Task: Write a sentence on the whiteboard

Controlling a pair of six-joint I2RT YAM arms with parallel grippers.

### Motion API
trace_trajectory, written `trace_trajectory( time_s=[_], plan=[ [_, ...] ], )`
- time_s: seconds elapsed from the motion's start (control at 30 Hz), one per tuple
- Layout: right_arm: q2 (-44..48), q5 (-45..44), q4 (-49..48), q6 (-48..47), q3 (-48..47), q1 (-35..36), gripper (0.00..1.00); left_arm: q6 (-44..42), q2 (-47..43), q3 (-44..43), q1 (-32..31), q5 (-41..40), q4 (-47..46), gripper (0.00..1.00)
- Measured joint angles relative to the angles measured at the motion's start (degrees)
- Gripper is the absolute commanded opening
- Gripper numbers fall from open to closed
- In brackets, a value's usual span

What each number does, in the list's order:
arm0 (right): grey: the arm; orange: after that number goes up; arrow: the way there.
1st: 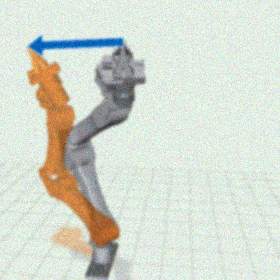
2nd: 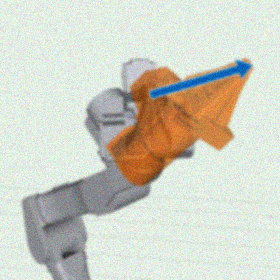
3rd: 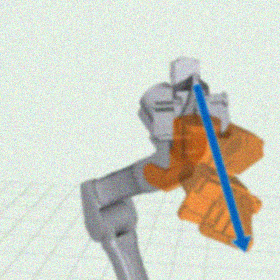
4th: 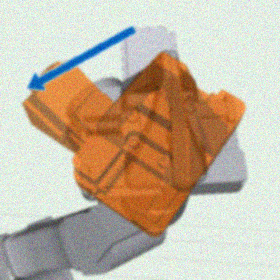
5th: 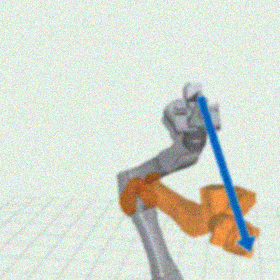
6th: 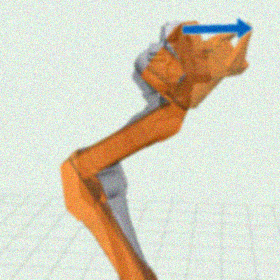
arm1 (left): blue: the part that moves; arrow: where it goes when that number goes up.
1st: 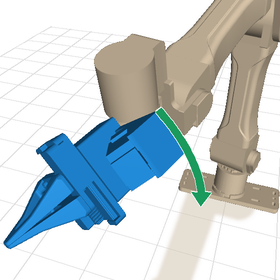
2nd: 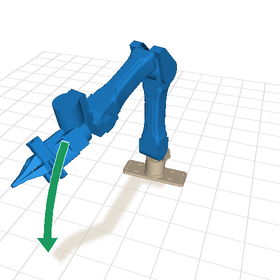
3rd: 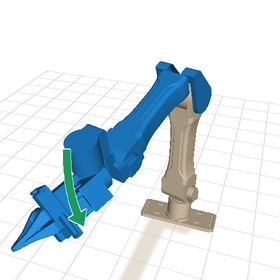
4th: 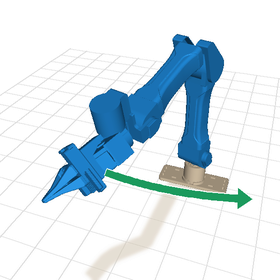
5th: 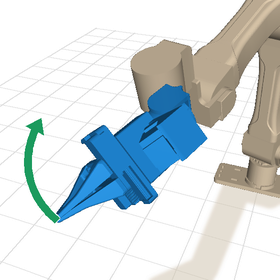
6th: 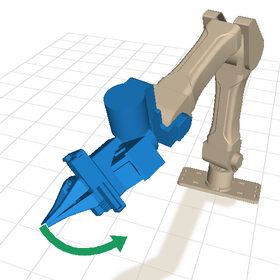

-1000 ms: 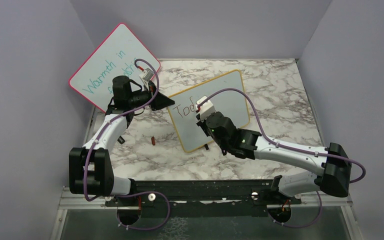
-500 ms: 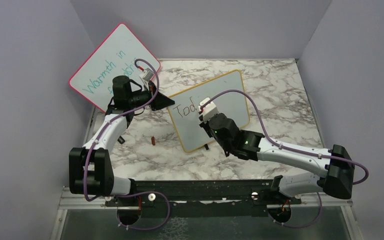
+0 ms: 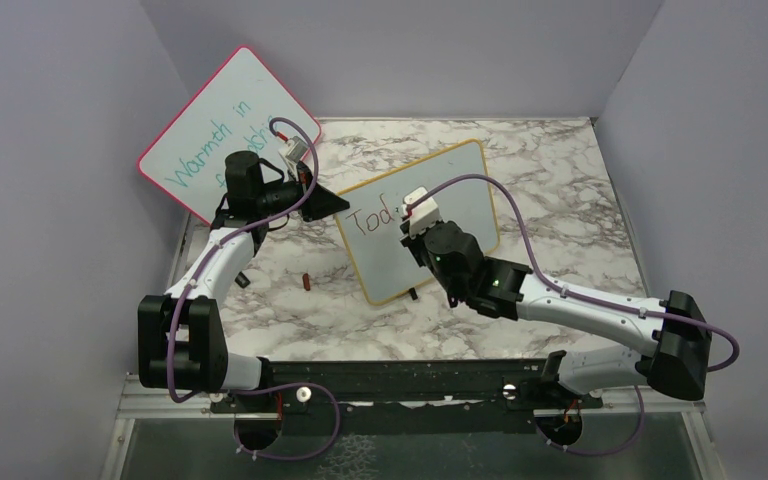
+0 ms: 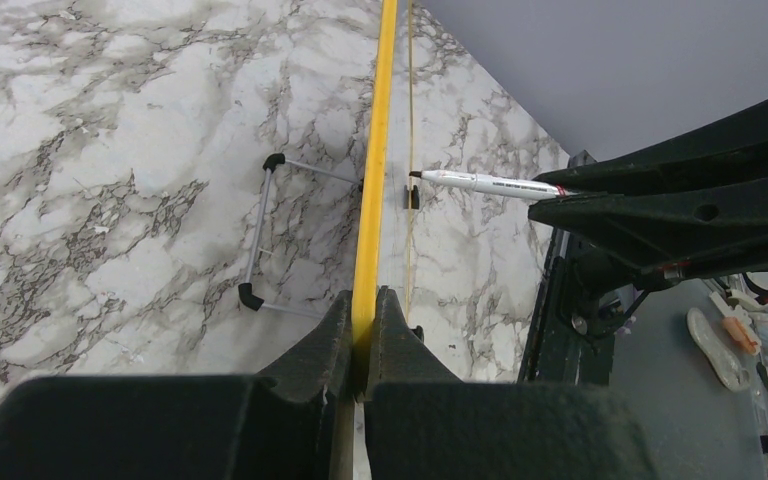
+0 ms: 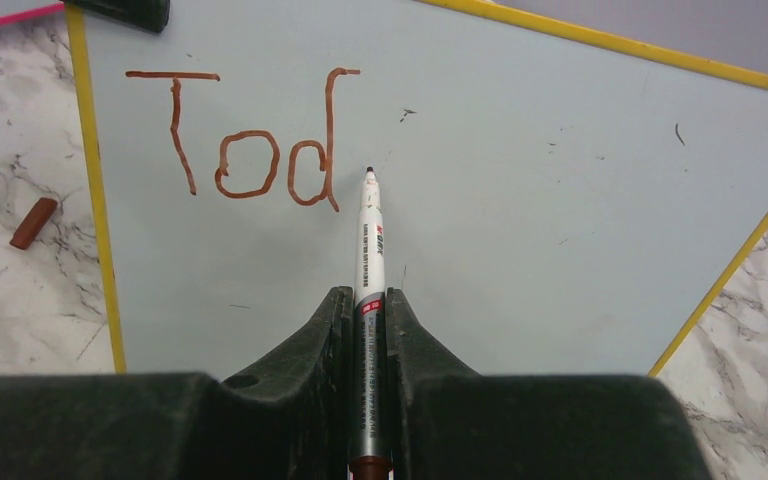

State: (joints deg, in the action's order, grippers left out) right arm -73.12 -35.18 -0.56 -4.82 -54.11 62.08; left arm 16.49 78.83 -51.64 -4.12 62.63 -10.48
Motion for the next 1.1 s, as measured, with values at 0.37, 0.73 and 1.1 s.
trace_trajectory(
  time_s=[0.37, 0.73, 1.1],
  plan=[
    [-0.22, -0.11, -1.36, -0.70, 0.00, -1.03, 0.01, -0.02, 0.00, 0.00, 0.00, 0.00, 0.04, 0.00],
    [-1.25, -0.11, -1.86, -0.83, 0.00, -1.79, 0.00, -0.02, 0.04, 0.00, 0.00, -0.02, 0.07, 0.00],
    [-1.44, 0.42, -2.86, -1.62, 0.00, -1.81, 0.00, -0.02, 0.04, -0.02, 0.00, 0.00, 0.07, 0.00]
  ],
)
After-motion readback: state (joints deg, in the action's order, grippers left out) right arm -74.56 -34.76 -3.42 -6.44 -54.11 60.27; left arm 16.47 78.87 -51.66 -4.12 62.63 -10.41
